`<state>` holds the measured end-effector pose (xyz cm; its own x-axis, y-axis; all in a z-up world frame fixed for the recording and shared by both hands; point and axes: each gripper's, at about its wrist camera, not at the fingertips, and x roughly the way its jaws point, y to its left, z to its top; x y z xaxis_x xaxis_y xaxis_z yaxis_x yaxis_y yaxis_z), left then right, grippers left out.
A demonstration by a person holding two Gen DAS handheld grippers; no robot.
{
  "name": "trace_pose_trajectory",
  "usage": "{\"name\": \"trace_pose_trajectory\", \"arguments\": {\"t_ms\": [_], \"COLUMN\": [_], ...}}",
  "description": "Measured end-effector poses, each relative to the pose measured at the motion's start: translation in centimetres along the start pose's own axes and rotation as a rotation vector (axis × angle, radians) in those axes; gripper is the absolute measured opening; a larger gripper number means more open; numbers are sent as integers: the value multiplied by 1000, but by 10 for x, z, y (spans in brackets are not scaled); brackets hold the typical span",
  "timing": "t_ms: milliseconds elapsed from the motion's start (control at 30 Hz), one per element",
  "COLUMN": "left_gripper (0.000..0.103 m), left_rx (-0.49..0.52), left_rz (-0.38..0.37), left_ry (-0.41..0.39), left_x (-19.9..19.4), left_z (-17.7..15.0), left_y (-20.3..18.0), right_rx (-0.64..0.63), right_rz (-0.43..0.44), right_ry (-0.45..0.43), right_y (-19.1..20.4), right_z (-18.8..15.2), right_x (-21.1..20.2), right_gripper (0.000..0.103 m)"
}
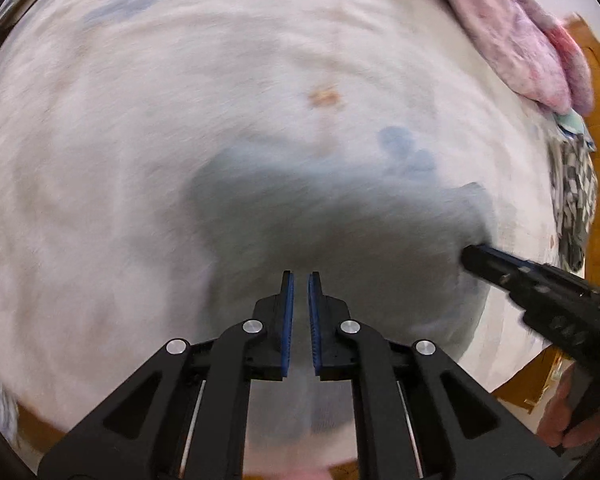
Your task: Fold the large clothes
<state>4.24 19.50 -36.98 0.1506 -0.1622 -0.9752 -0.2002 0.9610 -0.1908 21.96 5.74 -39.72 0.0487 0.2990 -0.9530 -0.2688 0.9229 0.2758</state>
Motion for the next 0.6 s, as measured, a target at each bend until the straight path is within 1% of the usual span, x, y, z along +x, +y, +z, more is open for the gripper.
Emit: {"name": "trace_pose_trajectory", "arguments": {"t_ms": [33,67,100,133,167,233,267,300,367,400,433,467,500,567,600], "left_gripper": [8,8,8,8,8,8,8,8,8,8,8,8,8,8,8], "left_rx": [25,39,38,36,49,100,121,128,123,115,110,100,86,79,88], "left_rz": [24,45,38,-2,-22,-23,-7,16,55,70,75,66,46,23,3], "left_ry": [13,30,37,34,21,4,13,22,78,109,122,131,145,142,124], "left_x": [3,11,17,16,13,16,22,29,51,56,55,51,44,27,15], "left_z": [-2,8,16,24,32,48,53,59,67,67,65,63,61,58,58], "left_y": [-2,-1,-6,-10,-17,-36,-45,-51,-58,-57,-56,-54,-53,-55,-59], "right_rx": [-37,-27,46,107,165,190,215,216,130,99,67,33,29,106,125], "right_rz": [-62,-80,-82,-75,-88,-179,-171,-145,-69,-41,-11,9,17,96,120], "right_ry": [-2,1,6,8,-3,-40,-37,-19,35,49,70,101,118,161,165], "right_y": [3,2,-9,-24,-38,-53,-59,-63,-57,-53,-50,-48,-49,-62,-66], "right_z": [4,6,10,10,12,12,12,15,27,29,33,35,37,39,39], "right_x": [8,11,12,6,2,-3,0,4,13,15,17,20,20,10,5], "right_gripper": [0,0,0,0,0,0,0,0,0,0,0,0,0,1,3]}}
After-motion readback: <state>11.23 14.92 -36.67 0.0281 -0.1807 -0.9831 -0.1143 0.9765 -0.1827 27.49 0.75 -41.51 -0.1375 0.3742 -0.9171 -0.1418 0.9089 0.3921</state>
